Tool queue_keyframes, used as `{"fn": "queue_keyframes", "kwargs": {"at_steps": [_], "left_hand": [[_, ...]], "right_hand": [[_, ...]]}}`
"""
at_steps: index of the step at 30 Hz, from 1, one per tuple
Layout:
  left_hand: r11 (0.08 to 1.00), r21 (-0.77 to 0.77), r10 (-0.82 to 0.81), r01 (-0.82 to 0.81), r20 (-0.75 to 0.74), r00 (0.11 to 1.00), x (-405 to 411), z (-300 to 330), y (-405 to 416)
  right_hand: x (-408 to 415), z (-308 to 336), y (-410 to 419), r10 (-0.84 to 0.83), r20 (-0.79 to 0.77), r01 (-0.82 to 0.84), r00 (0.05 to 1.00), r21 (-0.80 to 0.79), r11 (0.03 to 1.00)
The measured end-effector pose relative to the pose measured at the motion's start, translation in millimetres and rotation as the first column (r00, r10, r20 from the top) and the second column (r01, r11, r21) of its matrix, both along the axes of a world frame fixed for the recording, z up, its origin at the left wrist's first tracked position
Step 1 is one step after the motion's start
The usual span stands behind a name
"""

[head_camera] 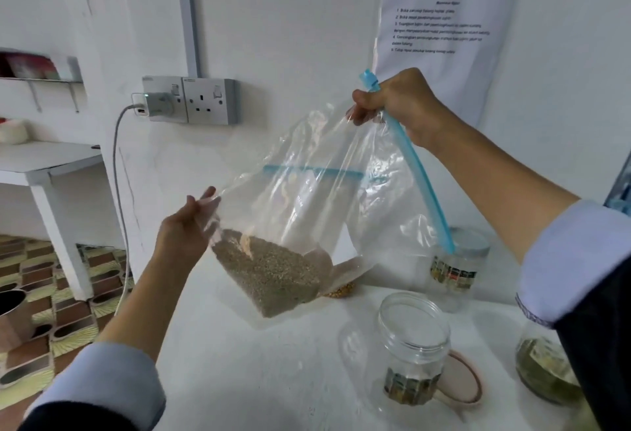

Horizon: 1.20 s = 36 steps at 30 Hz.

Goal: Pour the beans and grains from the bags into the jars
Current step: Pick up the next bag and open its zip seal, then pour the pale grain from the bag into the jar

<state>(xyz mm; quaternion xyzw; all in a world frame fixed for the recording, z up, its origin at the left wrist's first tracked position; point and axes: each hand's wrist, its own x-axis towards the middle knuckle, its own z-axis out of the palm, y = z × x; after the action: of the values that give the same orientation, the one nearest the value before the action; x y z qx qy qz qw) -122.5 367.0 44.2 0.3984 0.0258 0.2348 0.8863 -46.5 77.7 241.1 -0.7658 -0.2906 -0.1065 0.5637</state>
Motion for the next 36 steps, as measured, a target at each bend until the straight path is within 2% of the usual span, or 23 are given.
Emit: {"fn": "queue_keyframes", "kwargs": {"at_steps": [2,6,11,14,17,21,25,27,30,33,36], "left_hand": [[0.998,-0.05,-0.033,0.037,0.083,0.996,-3.1,12.2,0.9],[0.993,0.114,0.032,-0.032,0.0,0.999,-9.9,34.9,7.5],[0.978,0.207,-0.001,-0.011,0.057,0.998,-10.9,37.1,19.5],[0.956,0.283,-0.129,0.083,0.15,0.98,-13.9,33.0,20.7],[0.929,0.361,-0.127,0.074,0.127,0.984,-19.1,37.3,14.5],[0.867,0.497,0.011,-0.044,0.069,0.998,-22.6,50.1,1.7],[0.857,0.46,0.2,-0.232,0.118,0.973,-20.6,54.5,-17.7],[0.841,0.397,0.326,-0.366,0.168,0.93,-16.4,56.7,-27.7],[0.724,0.42,0.492,-0.547,0.241,0.837,-9.7,61.4,-37.8],[0.617,0.459,0.578,-0.639,0.287,0.764,-5.9,64.2,-41.4],[0.585,0.438,0.641,-0.682,0.265,0.72,-3.2,68.6,-41.4]], "right_hand": [[0.5,0.0,-3.1,-0.002,0.001,0.002,1.0,0.062,0.998],[1.4,-3.8,-9.9,-0.006,-0.008,0.007,1.0,0.112,0.994],[-3.3,-3.2,-14.4,0.029,-0.026,-0.025,0.999,0.17,0.985],[-9.2,0.5,-17.4,0.044,-0.007,-0.041,0.999,0.202,0.979],[-14.4,6.7,-20.6,0.063,0.015,-0.065,0.998,0.244,0.968],[-21.3,13.9,-19.4,0.042,0.059,-0.054,0.997,0.224,0.973],[-22.5,18.1,-29.7,0.05,0.081,-0.071,0.995,0.278,0.958],[-23.9,18.9,-32.9,0.04,0.087,-0.064,0.995,0.285,0.957],[-29.6,17.1,-37.5,0.051,0.097,-0.077,0.994,0.287,0.955],[-39.1,11.5,-44.2,0.067,0.101,-0.093,0.993,0.279,0.956],[-43.8,1.8,-51.9,0.099,0.071,-0.115,0.993,0.283,0.952]]}}
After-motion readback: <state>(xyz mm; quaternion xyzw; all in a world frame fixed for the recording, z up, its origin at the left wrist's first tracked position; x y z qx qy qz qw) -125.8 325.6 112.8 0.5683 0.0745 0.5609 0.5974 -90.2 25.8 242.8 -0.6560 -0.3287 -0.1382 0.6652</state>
